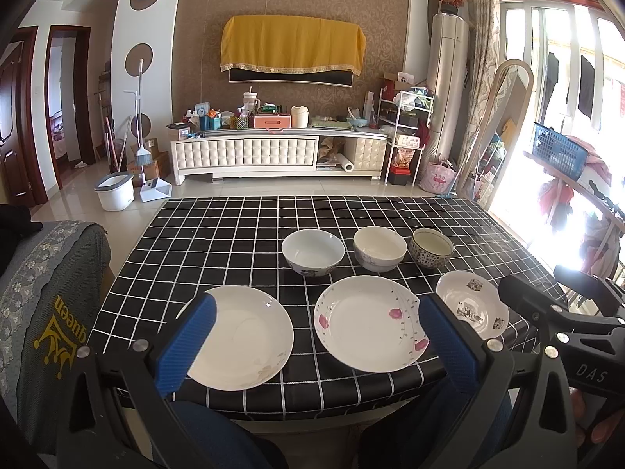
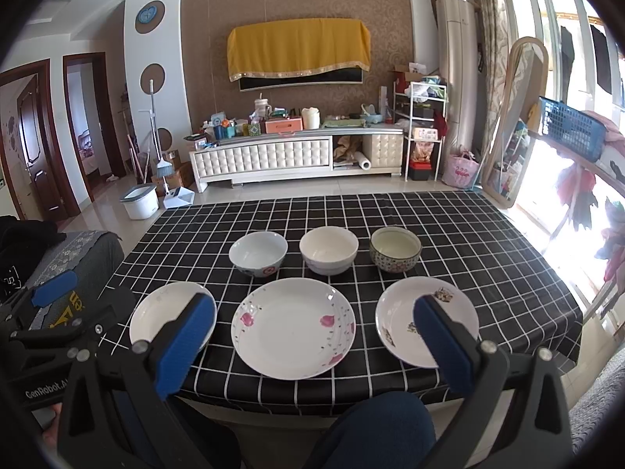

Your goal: Organize plates and bowls

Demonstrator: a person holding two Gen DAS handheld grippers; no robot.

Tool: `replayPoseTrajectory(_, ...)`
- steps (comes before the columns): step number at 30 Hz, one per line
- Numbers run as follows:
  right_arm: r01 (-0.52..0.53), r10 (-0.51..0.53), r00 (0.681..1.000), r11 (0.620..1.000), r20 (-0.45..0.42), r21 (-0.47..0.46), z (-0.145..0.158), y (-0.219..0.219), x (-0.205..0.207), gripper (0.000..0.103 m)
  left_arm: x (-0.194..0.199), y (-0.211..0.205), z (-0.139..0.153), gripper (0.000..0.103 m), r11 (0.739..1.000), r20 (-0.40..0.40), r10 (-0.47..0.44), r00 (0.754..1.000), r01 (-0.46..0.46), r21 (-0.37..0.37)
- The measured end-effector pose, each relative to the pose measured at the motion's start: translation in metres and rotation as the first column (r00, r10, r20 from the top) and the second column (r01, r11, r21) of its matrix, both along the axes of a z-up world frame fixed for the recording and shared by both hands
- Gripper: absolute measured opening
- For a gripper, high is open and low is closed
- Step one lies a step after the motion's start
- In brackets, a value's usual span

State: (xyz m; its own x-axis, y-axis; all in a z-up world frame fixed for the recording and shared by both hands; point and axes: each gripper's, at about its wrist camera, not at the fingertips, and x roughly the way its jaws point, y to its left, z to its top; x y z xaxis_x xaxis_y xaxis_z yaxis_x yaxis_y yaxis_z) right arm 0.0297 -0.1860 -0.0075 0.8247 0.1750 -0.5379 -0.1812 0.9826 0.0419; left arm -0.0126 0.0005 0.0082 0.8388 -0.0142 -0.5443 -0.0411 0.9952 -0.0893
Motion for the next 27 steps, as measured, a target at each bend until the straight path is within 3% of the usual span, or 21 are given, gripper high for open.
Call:
replayPoseTrajectory(16, -0.020, 0.020, 0.999, 1.000, 0.035, -0.002, 0.008, 0.007, 0.003, 0.103, 0.005, 0.006, 0.003, 0.103, 1.000, 0.023, -0.004, 1.000, 0.004, 0.016)
replayPoseTrajectory(22, -0.077, 0.077, 0.996, 0.997, 0.041, 0.004, 0.016, 0.025, 0.019, 0.103, 0.018, 0.025, 0.010, 0.103, 1.000, 0.038, 0.005, 0.999, -0.005, 0.012)
replayPoseTrajectory(27, -0.113, 0.113, 0.992, 0.994, 0.049, -0.008, 0.020, 0.044, 0.039, 0.103, 0.035, 0.042, 0.009, 0.103, 0.997, 0.022, 0.044, 0.999, -0.045, 0.062)
